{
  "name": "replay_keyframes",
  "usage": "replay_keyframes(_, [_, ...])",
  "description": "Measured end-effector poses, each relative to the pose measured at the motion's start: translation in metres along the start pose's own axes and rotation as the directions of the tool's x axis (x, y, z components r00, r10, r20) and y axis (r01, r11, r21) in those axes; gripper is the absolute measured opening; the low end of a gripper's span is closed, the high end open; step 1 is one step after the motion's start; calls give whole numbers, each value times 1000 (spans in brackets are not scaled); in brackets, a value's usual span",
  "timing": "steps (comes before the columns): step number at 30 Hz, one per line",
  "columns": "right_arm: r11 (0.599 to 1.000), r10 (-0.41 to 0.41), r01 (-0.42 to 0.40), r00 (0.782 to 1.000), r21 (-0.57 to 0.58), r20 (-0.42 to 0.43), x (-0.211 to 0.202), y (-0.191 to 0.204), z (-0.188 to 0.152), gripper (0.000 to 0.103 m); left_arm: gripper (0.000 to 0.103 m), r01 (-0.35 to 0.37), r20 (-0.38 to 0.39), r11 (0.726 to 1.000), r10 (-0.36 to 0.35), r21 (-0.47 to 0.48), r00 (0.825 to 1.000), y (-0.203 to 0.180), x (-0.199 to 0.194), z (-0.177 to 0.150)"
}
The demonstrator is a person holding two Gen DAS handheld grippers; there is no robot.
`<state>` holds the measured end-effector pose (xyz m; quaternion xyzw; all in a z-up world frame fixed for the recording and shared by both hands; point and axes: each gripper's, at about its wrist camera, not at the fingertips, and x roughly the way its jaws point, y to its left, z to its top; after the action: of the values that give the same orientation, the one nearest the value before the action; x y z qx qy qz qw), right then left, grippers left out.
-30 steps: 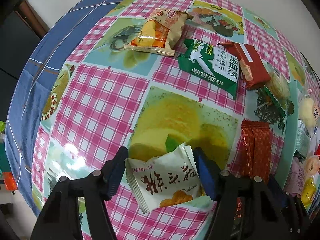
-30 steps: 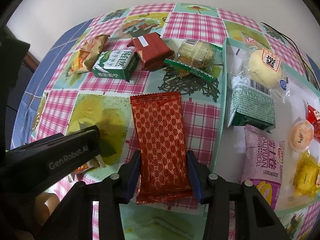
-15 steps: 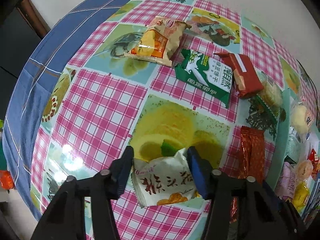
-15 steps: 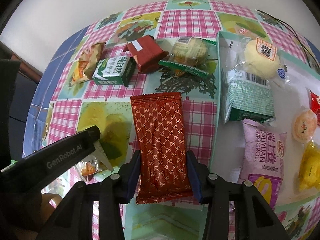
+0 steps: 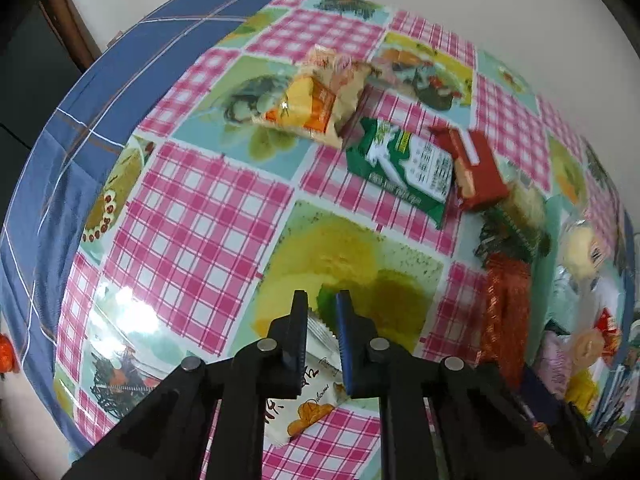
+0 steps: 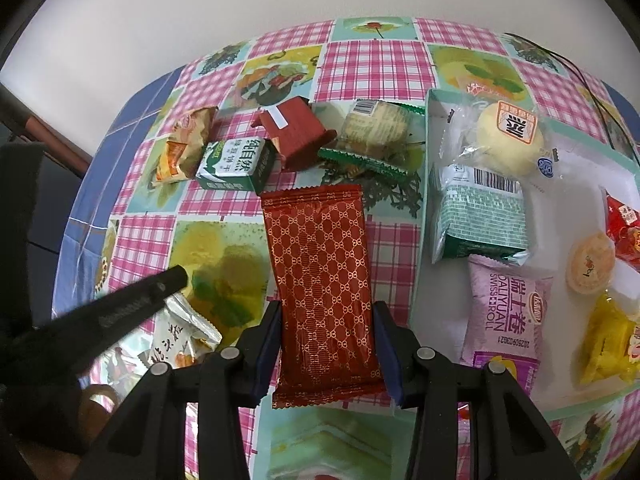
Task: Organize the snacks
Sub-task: 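Close the left tool on the white pastry packet and lift it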
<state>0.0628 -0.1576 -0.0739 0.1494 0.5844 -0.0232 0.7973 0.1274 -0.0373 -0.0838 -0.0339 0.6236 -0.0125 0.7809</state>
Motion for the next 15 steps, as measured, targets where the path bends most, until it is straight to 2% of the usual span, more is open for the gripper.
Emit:
replay_keyframes(1, [1000, 1, -1, 1000, -1, -2, 0, -2, -1, 47, 21, -3, 9, 1000, 3, 5, 1000, 2, -3, 0])
replay_keyframes(3, [1000, 2, -2, 1000, 1, -11, 2, -1, -2, 47, 43, -16, 29, 1000, 15, 24, 999, 5, -10, 1])
replay_keyframes(8, [1000, 15, -15, 999, 7, -40, 6, -2, -10, 47, 47, 0, 21, 1000, -1, 25, 1000, 14, -14, 0])
replay_keyframes(11, [1000, 14, -13, 999, 4, -44, 5, -2, -14, 47, 68, 14, 8, 997, -15, 82, 1000, 10, -15, -7])
replay_keyframes(15, [1000, 4, -3, 998, 6, -58, 3, -4, -16, 47, 69, 2, 13, 981, -5, 193, 1000, 6, -15, -20])
